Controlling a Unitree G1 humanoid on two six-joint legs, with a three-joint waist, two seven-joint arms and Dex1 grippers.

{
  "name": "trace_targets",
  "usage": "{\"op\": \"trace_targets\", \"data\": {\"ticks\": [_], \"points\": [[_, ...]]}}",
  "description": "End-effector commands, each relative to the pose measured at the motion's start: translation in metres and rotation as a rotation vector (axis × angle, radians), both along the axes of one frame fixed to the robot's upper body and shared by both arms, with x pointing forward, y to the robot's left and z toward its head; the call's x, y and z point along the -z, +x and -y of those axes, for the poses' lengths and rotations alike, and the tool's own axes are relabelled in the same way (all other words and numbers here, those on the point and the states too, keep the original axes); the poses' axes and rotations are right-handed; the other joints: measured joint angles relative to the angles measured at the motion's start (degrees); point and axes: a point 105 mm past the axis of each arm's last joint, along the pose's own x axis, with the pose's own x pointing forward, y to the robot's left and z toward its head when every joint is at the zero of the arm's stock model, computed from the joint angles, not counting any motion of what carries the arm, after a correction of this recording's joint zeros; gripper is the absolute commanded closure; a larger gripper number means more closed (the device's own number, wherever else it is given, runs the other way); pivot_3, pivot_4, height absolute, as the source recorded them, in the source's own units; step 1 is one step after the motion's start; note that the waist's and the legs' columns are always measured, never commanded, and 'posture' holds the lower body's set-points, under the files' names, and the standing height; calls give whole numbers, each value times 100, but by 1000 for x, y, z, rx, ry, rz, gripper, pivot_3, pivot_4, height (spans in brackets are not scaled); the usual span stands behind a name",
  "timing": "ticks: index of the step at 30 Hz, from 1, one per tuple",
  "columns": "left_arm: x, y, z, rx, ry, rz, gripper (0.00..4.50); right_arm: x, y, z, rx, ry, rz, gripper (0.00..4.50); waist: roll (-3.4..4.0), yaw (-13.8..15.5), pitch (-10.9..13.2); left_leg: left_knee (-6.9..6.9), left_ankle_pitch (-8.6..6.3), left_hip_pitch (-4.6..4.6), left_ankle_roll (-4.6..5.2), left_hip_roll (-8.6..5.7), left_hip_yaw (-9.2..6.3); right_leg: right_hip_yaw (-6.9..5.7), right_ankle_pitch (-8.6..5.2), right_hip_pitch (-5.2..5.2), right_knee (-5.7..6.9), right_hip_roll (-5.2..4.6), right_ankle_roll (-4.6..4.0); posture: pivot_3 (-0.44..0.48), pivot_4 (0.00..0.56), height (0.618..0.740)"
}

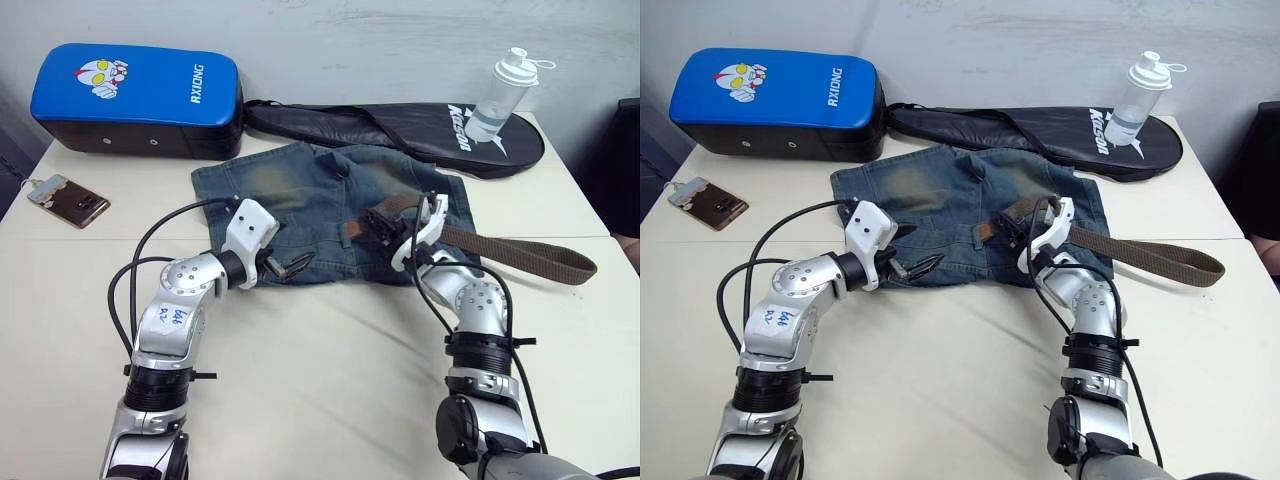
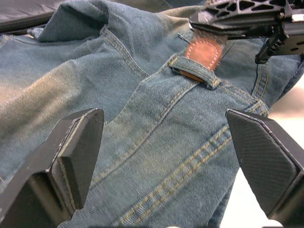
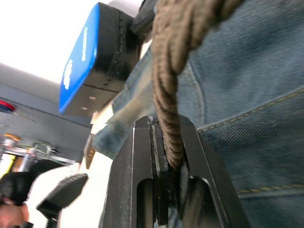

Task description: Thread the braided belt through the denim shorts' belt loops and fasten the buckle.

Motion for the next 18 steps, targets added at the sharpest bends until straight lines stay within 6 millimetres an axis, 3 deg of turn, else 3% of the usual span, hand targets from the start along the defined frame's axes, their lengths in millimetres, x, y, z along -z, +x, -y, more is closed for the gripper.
{"op": "trace_targets", "data": {"ticks": [1, 6, 7, 10, 11, 13, 14, 18], "points": [[-13, -8, 0, 6, 4, 48, 33, 19, 1, -31, -34, -101, -15, 4500, 2, -26, 0, 0, 0, 0, 0, -1, 1, 2, 0, -1, -1, 0, 0, 0, 150, 740], [-11, -10, 3, 21, 23, 48, 33, 25, -3, -41, -53, -121, -33, 4500, 2, -61, -1, -4, 1, 5, -5, 2, 1, 4, 0, 0, 0, 1, -1, 0, 150, 740], [-11, -10, 4, 25, 28, 49, 0, 23, -3, -37, -45, -92, -36, 3796, 2, -62, -1, -4, 1, 6, -6, 2, 1, 4, 0, 0, 1, 1, -1, 0, 150, 740], [-10, -10, 5, 30, 33, 48, 0, 15, -3, -25, -14, -47, -25, 3088, 2, -91, -2, -7, 1, 7, -8, 3, 1, 4, -1, 0, 0, 1, -1, 0, 150, 740], [-10, -10, 5, 33, 35, 48, 0, 13, -3, -20, -3, -50, -21, 2483, 2, -92, -2, -9, 1, 7, -9, 3, 1, 4, -1, 0, 0, 1, -2, 0, 150, 740], [-10, -9, 6, 38, 37, 49, 0, 7, -5, -10, 20, -39, -14, 1832, 2, -89, -1, -13, 1, 7, -11, 3, 0, 4, -2, -1, -1, 1, -4, 0, 150, 740], [-10, -9, 6, 39, 37, 49, 0, 4, -6, -5, 30, -35, -7, 1603, 2, -88, -1, -13, 1, 6, -11, 3, 0, 4, -2, -2, -2, 1, -4, 0, 150, 740], [-10, -9, 7, 51, 42, 50, 0, -10, -8, 12, 73, -8, 20, 1603, 2, -28, -1, -11, 0, 6, -11, 1, 0, 4, -2, -2, -2, -2, -4, 0, 150, 740]]}}
